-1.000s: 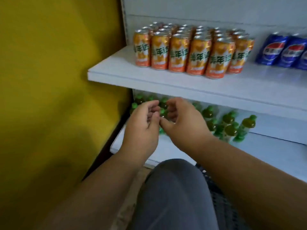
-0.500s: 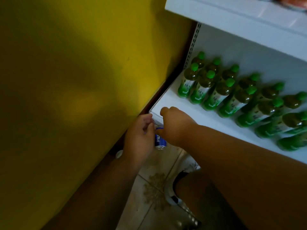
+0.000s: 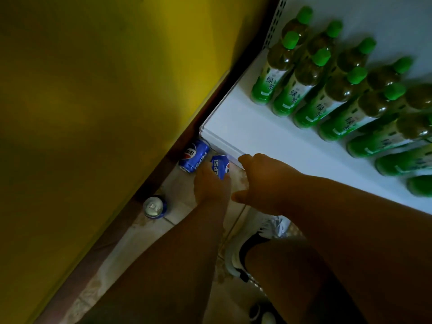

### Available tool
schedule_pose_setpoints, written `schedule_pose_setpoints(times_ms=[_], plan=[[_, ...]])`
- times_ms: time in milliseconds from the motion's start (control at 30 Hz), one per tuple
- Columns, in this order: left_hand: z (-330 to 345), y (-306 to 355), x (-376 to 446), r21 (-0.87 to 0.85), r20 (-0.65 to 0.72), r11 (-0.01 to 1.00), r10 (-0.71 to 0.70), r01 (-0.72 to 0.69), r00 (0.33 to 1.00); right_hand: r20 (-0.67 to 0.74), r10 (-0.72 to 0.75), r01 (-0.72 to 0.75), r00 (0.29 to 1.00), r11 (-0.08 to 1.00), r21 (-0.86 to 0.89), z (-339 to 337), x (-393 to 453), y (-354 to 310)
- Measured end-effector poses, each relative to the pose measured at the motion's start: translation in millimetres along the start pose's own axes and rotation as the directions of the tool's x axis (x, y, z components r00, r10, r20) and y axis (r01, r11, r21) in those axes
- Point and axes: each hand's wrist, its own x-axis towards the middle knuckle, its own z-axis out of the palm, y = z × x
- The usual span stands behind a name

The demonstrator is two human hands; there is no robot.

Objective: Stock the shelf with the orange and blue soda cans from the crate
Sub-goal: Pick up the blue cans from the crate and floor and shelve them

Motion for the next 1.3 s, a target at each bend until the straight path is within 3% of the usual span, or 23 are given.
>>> schedule_pose_setpoints(times_ms=[167,400,533,667,733,833,967,1033,1133,1200,1300], plan=[[34,0,32,0.175,-0.008,0.964,-0.203,0.201,0.979,-0.007,0.034,-0.034,0.999,0.998,0.054,-2,10,14],[57,-14,44,0.345,0.052,0.914,-0.245,0.213,0.968,-0.008,0.113,-0.112,0.994,0.990,0.090,-8,16,37],[59,-15,42,0.274,0.069,0.923,-0.298,0.269,0.952,-0.007,0.113,-0.112,0.994,0.988,0.105,-9,17,42],[54,-14,26,-0.117,0.112,0.922,-0.356,0.368,0.928,-0.024,0.102,-0.099,0.994,0.989,0.105,-11,18,42],[50,-14,13,-0.405,0.178,0.822,-0.360,0.401,0.916,-0.029,0.107,-0.102,0.994,0.987,0.123,-13,18,43],[37,-19,-8,-0.690,0.281,0.570,-0.358,0.446,0.891,-0.037,0.119,-0.113,0.992,0.983,0.142,-15,17,43],[13,-25,-33,-0.790,0.391,0.381,-0.288,0.479,0.874,-0.061,0.122,-0.110,0.991,0.980,0.167,-16,12,40],[-2,-19,-46,-0.828,0.473,0.209,-0.238,0.521,0.848,-0.071,0.120,-0.107,0.990,0.980,0.170,-17,8,38],[-26,-7,-63,-0.849,0.529,-0.017,-0.045,0.528,0.848,-0.099,0.116,-0.093,0.988,0.973,0.211,-21,1,37],[-43,5,-72,-0.839,0.540,-0.029,0.072,0.543,0.839,-0.112,0.119,-0.086,0.987,0.961,0.263,-23,-5,37],[-62,25,-82,-0.804,0.585,0.032,0.218,0.594,0.781,-0.167,0.138,-0.056,0.976,0.907,0.418,-24,-19,37]])
